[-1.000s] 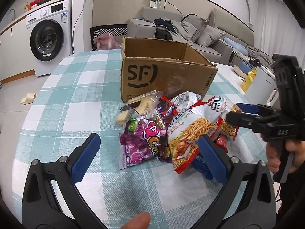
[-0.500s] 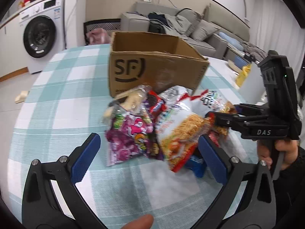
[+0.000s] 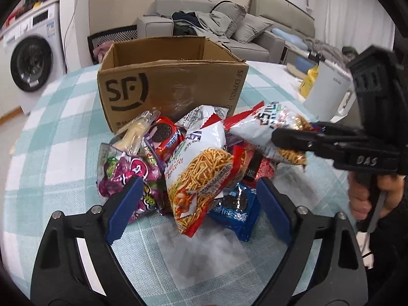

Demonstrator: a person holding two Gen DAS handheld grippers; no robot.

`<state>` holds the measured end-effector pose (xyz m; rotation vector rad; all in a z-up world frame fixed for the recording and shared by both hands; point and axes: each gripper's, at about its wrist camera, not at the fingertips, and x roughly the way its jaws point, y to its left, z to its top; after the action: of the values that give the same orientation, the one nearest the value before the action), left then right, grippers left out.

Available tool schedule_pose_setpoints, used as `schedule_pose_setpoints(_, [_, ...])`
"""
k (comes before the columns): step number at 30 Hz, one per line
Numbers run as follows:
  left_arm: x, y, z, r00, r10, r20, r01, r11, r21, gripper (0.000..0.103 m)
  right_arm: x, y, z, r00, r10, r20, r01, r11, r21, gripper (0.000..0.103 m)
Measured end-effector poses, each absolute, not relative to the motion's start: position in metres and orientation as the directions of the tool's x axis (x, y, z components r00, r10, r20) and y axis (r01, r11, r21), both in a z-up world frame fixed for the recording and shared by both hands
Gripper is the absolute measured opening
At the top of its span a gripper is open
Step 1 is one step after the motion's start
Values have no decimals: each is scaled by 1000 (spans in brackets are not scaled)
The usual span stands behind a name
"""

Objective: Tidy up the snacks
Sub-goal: 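Grasp an orange stick-snack bag with the left gripper while the right grasps another, then lift both stick-snack bags over the box and release them inside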

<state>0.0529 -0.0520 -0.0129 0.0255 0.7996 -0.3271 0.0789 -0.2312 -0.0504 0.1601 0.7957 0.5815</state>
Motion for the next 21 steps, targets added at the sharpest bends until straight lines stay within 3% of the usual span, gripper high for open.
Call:
schedule_pose_setpoints(6, [53, -76, -15, 692, -187, -697, 314, 948, 58, 73, 75, -238, -49, 560, 550, -620, -422, 833, 357, 50])
schedule_pose_setpoints(9, [57, -81, -20, 676, -199, -709, 328, 943, 47, 55, 73, -240, -49, 559, 550, -621, -419, 833, 361, 50])
schedule_pose_setpoints(13, [54, -80, -17, 683, -243, -689, 343, 939, 9, 44, 72, -242, -49, 562, 548, -620, -416, 835, 361, 50])
schedule_pose_setpoints(21, [49, -55, -6, 688, -327, -648, 328, 936, -125, 33, 67, -244, -41, 588, 552, -591, -422, 833, 358, 50])
